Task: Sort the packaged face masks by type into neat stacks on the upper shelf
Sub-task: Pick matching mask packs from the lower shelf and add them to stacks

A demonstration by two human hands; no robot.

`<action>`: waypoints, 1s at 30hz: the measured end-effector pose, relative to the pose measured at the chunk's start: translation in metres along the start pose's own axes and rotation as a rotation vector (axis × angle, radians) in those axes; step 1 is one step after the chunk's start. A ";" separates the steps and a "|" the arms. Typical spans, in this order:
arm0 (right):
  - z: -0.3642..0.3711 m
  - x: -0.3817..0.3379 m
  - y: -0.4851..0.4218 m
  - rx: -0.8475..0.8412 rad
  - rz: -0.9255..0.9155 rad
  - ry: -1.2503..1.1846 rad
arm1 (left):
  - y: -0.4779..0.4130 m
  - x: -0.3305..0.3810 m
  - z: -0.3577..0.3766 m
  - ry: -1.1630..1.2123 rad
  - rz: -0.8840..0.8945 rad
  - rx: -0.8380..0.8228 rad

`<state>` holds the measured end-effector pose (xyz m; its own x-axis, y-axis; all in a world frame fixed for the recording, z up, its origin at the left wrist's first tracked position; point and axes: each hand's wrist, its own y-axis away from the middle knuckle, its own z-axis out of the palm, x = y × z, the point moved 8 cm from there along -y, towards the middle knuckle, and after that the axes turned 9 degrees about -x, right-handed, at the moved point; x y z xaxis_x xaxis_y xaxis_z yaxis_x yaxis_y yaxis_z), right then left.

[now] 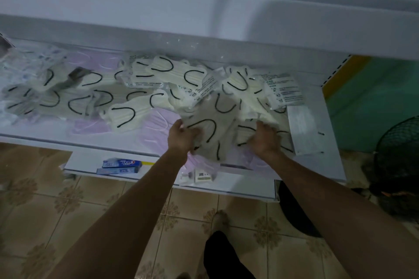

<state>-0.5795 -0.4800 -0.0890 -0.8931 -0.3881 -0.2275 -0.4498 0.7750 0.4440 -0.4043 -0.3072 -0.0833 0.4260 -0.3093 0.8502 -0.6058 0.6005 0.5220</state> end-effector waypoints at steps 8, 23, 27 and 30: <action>0.005 -0.020 0.013 0.053 -0.032 0.153 | 0.028 0.019 -0.022 -0.093 0.159 -0.001; -0.077 -0.057 0.026 0.332 -0.061 -0.568 | 0.029 -0.006 -0.102 -0.089 -0.080 0.139; -0.045 -0.083 0.026 0.184 -0.187 -0.638 | 0.026 -0.017 -0.118 -0.052 -0.103 0.158; -0.022 -0.123 0.040 0.178 -0.432 -0.550 | 0.027 -0.027 -0.120 -0.043 -0.141 0.135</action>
<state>-0.4875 -0.4125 -0.0242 -0.4829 -0.4071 -0.7752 -0.7129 0.6970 0.0780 -0.3512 -0.1941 -0.1002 0.4858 -0.4167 0.7683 -0.6281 0.4449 0.6384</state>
